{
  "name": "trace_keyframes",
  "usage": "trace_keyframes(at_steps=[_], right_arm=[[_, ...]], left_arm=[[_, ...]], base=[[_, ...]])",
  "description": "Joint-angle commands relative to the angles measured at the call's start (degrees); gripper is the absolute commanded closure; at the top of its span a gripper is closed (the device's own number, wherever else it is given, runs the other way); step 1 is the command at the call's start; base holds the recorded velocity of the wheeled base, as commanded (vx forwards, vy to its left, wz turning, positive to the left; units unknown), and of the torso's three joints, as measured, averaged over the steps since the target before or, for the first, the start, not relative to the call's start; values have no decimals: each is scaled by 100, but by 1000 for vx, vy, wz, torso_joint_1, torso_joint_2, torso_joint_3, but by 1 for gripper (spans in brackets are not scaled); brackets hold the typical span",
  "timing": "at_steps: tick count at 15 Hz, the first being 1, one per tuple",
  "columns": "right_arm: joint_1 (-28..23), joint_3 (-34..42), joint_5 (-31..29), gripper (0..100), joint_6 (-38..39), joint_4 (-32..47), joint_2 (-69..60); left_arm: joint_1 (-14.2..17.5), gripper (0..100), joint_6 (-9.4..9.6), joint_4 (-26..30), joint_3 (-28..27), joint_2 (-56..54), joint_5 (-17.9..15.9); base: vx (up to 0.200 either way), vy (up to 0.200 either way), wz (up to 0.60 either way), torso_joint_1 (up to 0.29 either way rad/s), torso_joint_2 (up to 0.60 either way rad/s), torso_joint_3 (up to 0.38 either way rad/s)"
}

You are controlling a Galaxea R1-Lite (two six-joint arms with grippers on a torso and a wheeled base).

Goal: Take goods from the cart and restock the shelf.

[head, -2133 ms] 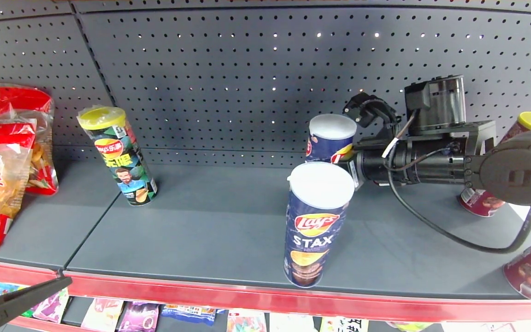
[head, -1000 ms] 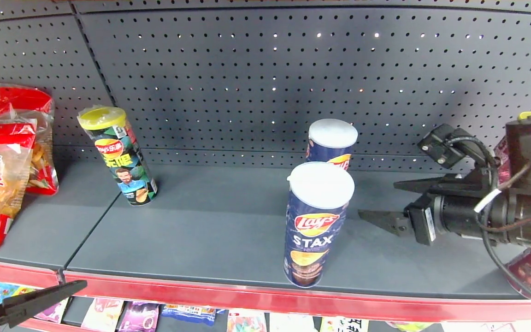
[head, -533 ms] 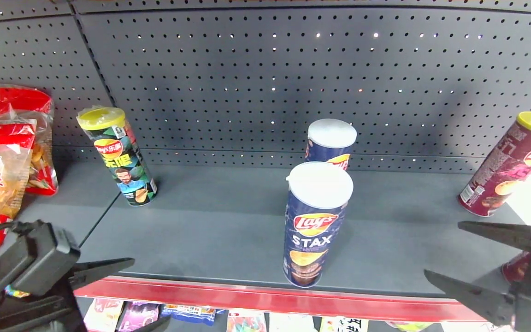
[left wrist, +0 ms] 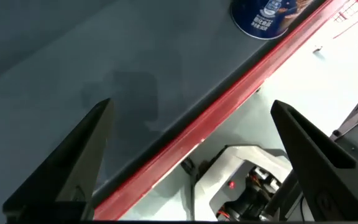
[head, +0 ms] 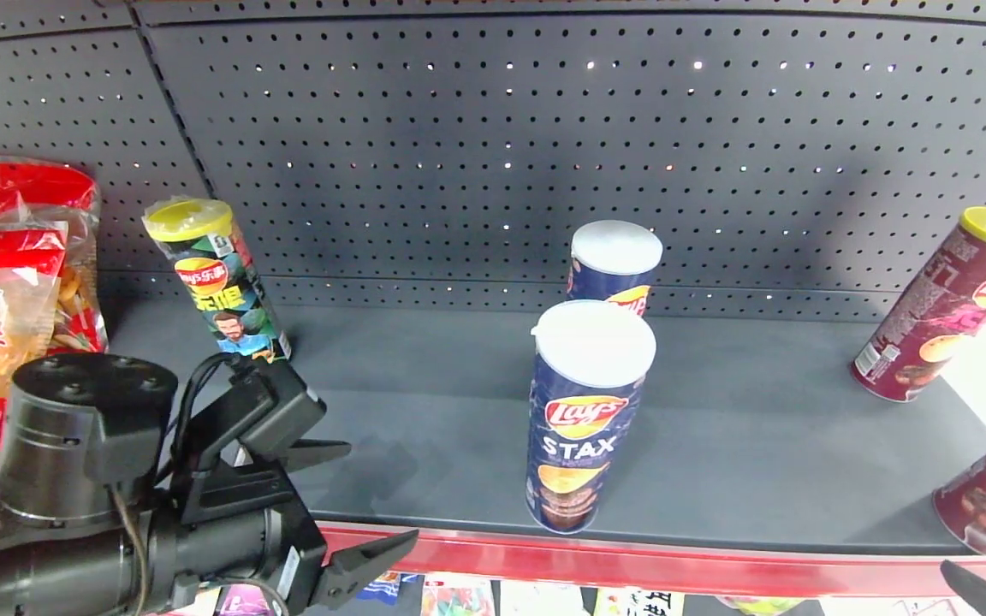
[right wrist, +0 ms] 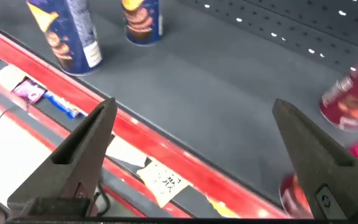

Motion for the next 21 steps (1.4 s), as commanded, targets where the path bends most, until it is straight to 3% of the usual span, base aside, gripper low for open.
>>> trace_keyframes(at_steps=[1, 11, 21], right_arm=[[-189, 146, 4, 0, 60, 34, -446], [-356, 137, -5, 0, 289, 227, -578], [-365, 146, -5, 0, 298, 227, -587]], left_arm=[[-75, 0, -1, 4, -186, 396, -6], [-199, 0, 8, -5, -793, 1099, 12], [-541, 0, -1, -5, -1663, 1925, 38]], base=[[0, 0, 0, 0, 0, 0], [0, 0, 0, 0, 0, 0], [0, 0, 0, 0, 0, 0]])
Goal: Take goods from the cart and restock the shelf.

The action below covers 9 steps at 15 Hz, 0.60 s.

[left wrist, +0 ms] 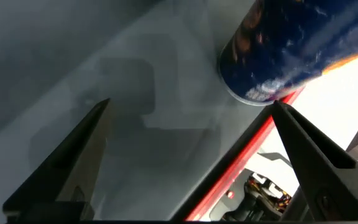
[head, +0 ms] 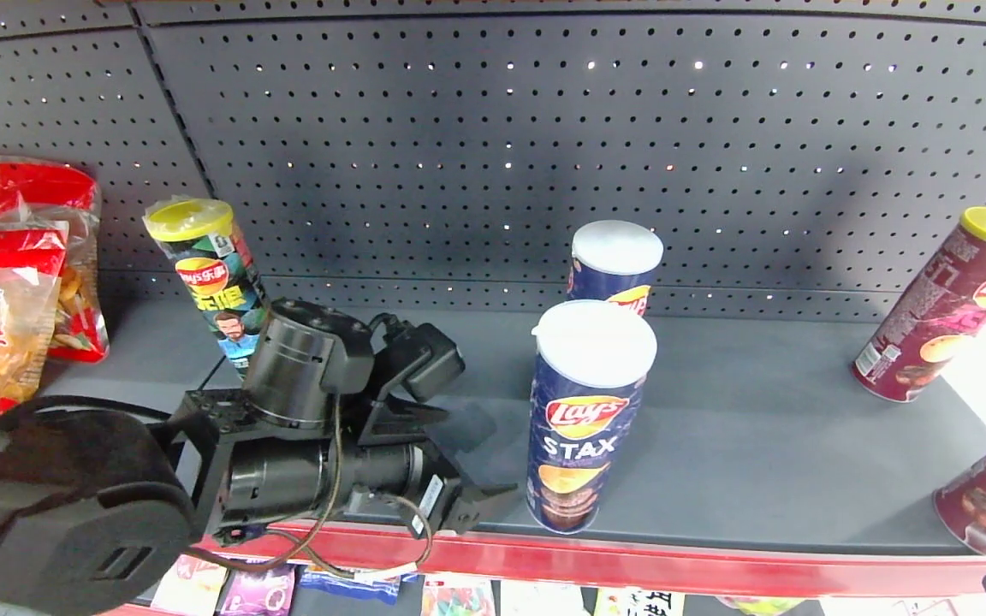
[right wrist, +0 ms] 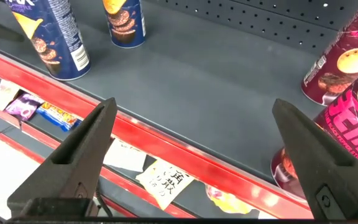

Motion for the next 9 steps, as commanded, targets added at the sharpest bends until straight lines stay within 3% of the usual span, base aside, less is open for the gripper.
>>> trace_keyframes(at_steps=[1, 9], right_arm=[[3, -1, 1, 0, 23, -1, 23], [3, 8, -7, 0, 58, -1, 31]], left_arm=[[-23, 0, -1, 1, -77, 150, 3], [-6, 0, -1, 27, -253, 343, 214]], base=[[0, 0, 0, 0, 0, 0], [0, 0, 0, 0, 0, 0]])
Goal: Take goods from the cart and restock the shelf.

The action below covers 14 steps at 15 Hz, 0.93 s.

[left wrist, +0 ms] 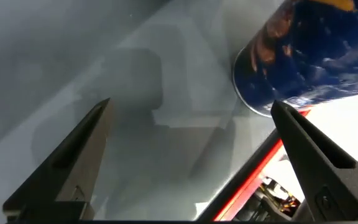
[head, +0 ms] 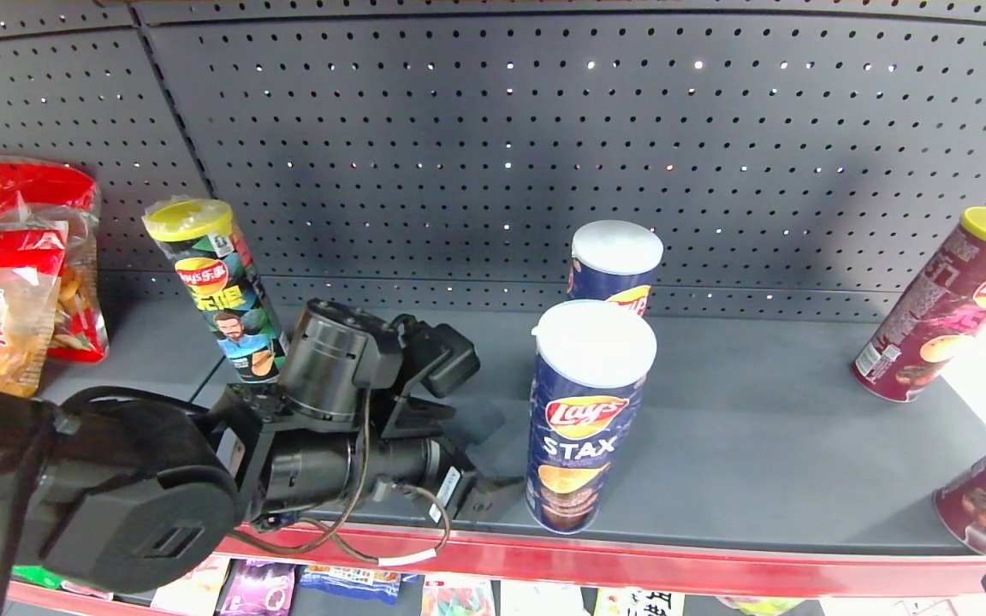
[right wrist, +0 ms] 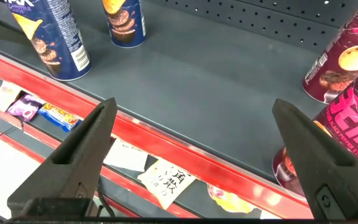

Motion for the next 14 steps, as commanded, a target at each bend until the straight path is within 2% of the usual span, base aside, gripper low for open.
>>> trace_keyframes(at_steps=[1, 14], right_arm=[[3, 8, 6, 0, -2, -4, 25], [3, 17, 6, 0, 16, 5, 25]], left_arm=[[10, 0, -2, 3, -4, 9, 3], [-78, 0, -2, -15, -417, 326, 38]], base=[[0, 0, 0, 0, 0, 0], [0, 0, 0, 0, 0, 0]])
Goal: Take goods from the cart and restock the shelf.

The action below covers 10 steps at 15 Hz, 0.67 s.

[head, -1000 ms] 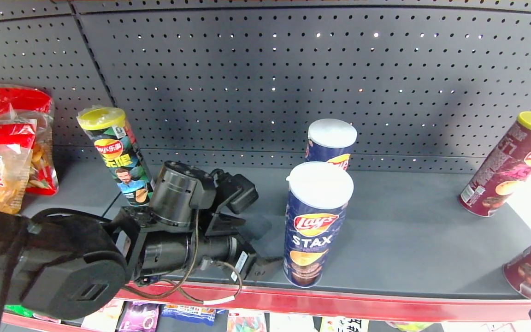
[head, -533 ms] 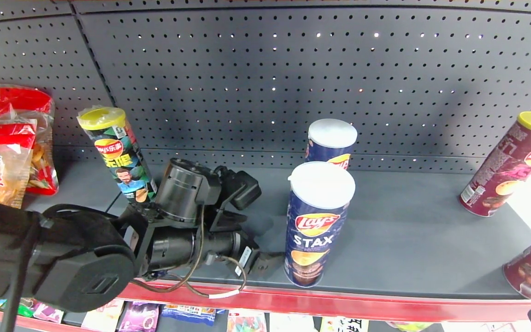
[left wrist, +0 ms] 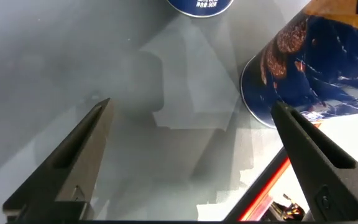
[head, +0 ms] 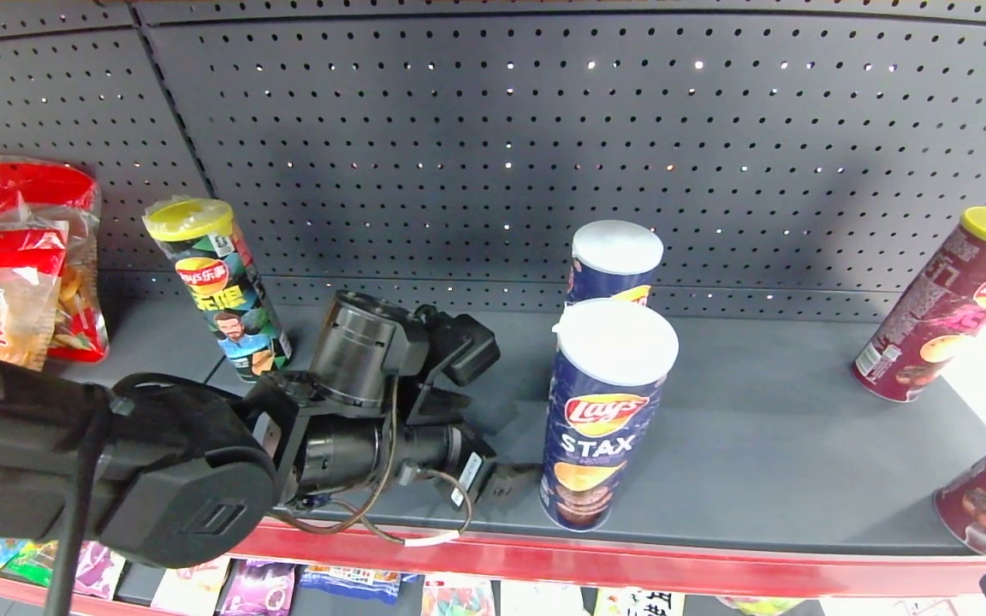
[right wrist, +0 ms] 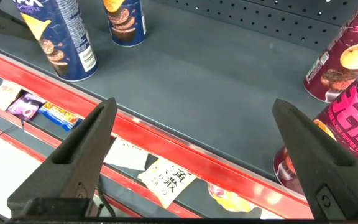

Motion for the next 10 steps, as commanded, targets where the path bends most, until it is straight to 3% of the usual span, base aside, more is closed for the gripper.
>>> trace_keyframes(at_steps=[1, 5, 7, 10], right_arm=[[3, 4, -5, 0, 36, -3, 19], [3, 83, 4, 0, 54, -3, 19], [3, 171, -22, 0, 54, -3, 19], [-102, 241, -480, 0, 36, 6, -42]], left_arm=[[-1, 0, -1, -6, -30, 17, 0], [25, 0, -28, -6, 23, -71, 106], [236, 0, -54, 12, 225, -572, 589], [799, 0, -19, 38, 1051, -2048, 1196]], base=[[0, 0, 0, 0, 0, 0], [0, 0, 0, 0, 0, 0], [0, 0, 0, 0, 0, 0], [0, 0, 0, 0, 0, 0]])
